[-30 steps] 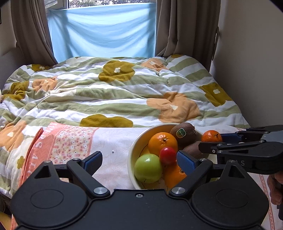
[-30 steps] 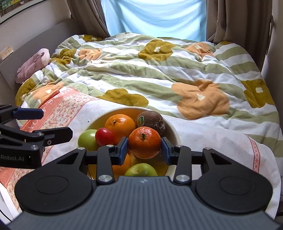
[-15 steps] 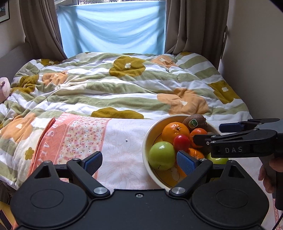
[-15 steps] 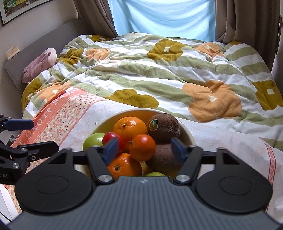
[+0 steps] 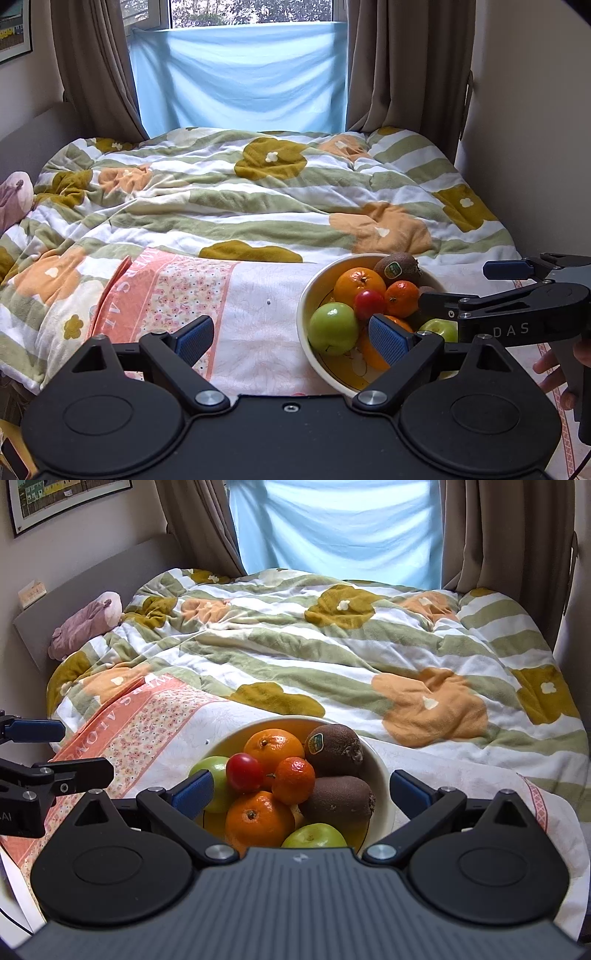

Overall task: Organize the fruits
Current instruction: 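Grasp the second red tomato with the left tool while the right tool grasps a tangerine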

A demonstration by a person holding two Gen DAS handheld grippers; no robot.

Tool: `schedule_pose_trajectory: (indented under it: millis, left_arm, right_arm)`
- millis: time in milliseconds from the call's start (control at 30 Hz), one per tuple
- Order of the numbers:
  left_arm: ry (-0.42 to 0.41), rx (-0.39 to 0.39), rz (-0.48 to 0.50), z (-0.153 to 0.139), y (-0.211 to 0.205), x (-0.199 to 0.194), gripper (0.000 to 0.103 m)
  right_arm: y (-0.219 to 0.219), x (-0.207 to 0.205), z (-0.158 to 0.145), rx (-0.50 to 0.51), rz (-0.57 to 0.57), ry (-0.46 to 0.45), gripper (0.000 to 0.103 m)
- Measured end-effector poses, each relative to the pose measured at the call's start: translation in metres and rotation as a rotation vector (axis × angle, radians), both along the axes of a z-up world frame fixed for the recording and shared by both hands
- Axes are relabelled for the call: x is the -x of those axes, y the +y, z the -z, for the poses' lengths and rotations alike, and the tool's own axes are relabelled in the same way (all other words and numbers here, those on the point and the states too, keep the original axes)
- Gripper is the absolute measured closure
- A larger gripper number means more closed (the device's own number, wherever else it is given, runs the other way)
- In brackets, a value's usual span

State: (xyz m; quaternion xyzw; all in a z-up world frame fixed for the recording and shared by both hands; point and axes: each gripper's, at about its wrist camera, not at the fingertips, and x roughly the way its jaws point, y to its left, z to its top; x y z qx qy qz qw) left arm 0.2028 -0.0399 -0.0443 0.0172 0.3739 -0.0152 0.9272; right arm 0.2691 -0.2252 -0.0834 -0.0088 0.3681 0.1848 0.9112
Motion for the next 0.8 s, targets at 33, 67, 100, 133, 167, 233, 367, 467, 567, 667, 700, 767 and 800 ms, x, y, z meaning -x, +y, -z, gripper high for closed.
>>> schedule_pose_trajectory:
  millis: [33, 67, 100, 133, 167, 233, 367, 467, 567, 667, 700, 767, 800]
  left_arm:
    - [-0.007, -0.002, 0.003, -0.003, 0.0, 0.003, 0.009]
    - [-0.018, -0.006, 0.006, -0.006, 0.0, 0.007, 0.009]
    - [-0.028, -0.008, 0.01, -0.009, 0.001, 0.01, 0.009]
    - [-0.036, -0.008, 0.014, -0.011, 0.002, 0.013, 0.009]
    - [-0.046, -0.007, 0.018, -0.014, 0.003, 0.017, 0.009]
    - [-0.061, -0.006, 0.03, -0.019, 0.005, 0.023, 0.009]
    - [-0.086, -0.009, 0.064, -0.028, 0.012, 0.038, 0.009]
    - [-0.094, 0.007, 0.085, -0.032, 0.019, 0.049, 0.009]
    - [-0.092, 0.01, 0.109, -0.032, 0.025, 0.059, 0.009]
    - [-0.085, 0.016, 0.14, -0.03, 0.031, 0.067, 0.009]
    - [-0.083, 0.018, 0.149, -0.029, 0.032, 0.069, 0.009]
    - [-0.074, 0.021, 0.174, -0.026, 0.035, 0.074, 0.009]
    - [-0.068, 0.022, 0.186, -0.024, 0.036, 0.075, 0.009]
  right_arm:
    - [-0.001, 0.004, -0.004, -0.003, 0.005, -0.005, 0.0]
    - [-0.001, 0.007, -0.007, -0.005, 0.008, -0.01, 0.0]
    - [-0.001, 0.011, -0.011, -0.007, 0.014, -0.017, 0.0]
    - [-0.001, 0.015, -0.015, -0.007, 0.021, -0.024, 0.0]
    - [-0.001, 0.02, -0.019, -0.004, 0.029, -0.029, 0.0]
    - [-0.001, 0.03, -0.028, 0.007, 0.051, -0.038, 0.0]
    - [0.001, 0.052, -0.043, 0.028, 0.097, -0.052, 0.0]
    - [0.004, 0.071, -0.051, 0.043, 0.134, -0.055, 0.0]
    - [0.008, 0.09, -0.056, 0.049, 0.177, -0.056, 0.0]
    - [0.012, 0.107, -0.057, 0.046, 0.219, -0.051, 0.0]
    - [0.014, 0.113, -0.056, 0.045, 0.233, -0.043, 0.0]
    - [0.018, 0.122, -0.054, 0.049, 0.252, -0.026, 0.0]
    - [0.02, 0.128, -0.052, 0.055, 0.263, -0.02, 0.0]
